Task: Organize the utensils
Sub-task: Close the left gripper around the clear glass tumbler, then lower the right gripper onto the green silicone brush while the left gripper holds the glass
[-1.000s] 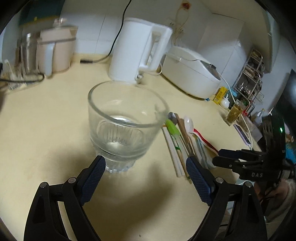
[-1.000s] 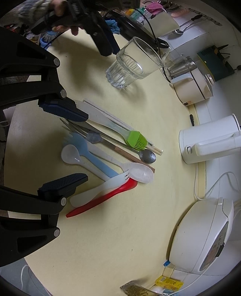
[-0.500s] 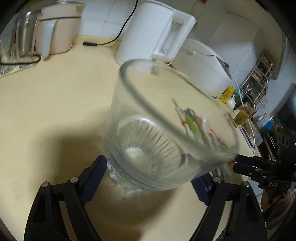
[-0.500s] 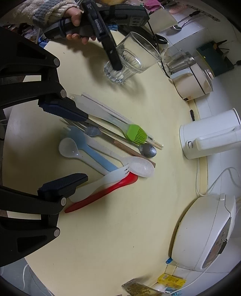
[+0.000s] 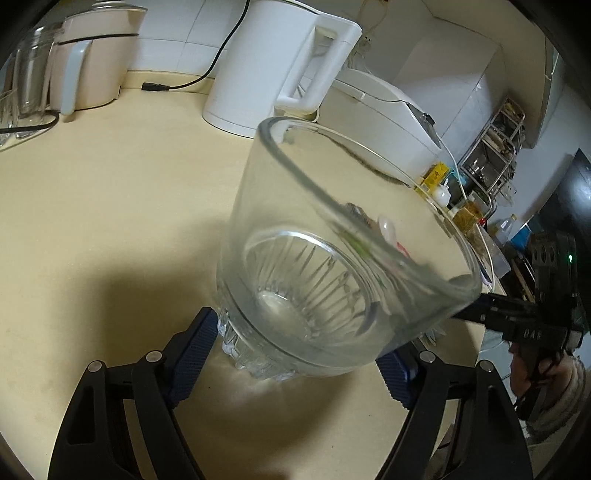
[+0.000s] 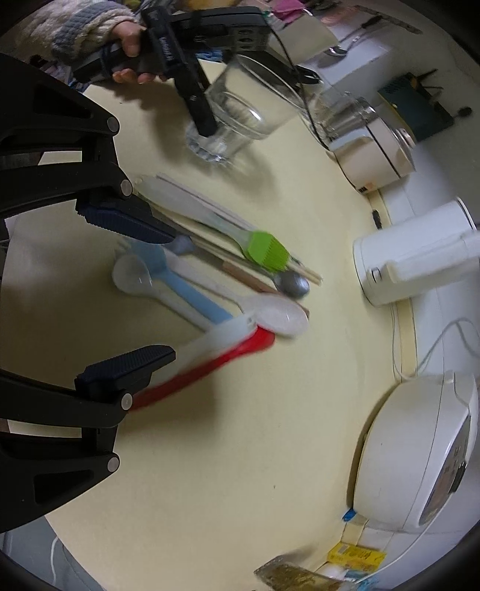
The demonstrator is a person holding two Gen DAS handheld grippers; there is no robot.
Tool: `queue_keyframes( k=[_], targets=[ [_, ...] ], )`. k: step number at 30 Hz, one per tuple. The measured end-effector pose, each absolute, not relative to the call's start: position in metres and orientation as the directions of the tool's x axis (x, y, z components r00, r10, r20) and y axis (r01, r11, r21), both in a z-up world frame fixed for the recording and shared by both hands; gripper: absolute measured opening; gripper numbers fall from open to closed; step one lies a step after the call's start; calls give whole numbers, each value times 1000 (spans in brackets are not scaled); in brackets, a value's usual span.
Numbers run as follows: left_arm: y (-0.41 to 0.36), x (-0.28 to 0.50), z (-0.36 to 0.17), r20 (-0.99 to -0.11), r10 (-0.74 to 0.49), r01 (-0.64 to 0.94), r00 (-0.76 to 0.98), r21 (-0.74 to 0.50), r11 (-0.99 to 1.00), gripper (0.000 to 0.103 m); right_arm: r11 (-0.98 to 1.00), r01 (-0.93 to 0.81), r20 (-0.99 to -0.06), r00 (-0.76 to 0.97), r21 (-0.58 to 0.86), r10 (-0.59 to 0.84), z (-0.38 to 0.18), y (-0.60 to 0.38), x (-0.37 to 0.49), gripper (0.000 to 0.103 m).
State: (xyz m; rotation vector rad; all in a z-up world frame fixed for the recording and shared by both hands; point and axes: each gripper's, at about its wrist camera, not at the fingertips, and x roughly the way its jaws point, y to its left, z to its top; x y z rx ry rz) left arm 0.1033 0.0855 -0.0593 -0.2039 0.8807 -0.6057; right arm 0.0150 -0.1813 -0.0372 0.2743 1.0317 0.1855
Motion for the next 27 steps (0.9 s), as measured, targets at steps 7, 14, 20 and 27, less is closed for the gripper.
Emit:
queue_keyframes(
  k=[7,14,20,27],
  targets=[
    [85,105,-60,-659,-568,392,493,-414,822,84,935,73,-832,483,348,272,-38,-218,28,54],
    [94,105,-62,-625,-603,367,496,-479,798,84,903,84,-826,447,420,343,-44,-233,46,37],
    [93,105,-61,-620,-600,355,505,-485,799,84,869,-15,-784,425,494,453,-49,-190,69,25],
    [89,104,-60,-635,-582,355,508,-462,813,84,882,-84,-787,418,464,454,-44,-147,103,25]
  ],
)
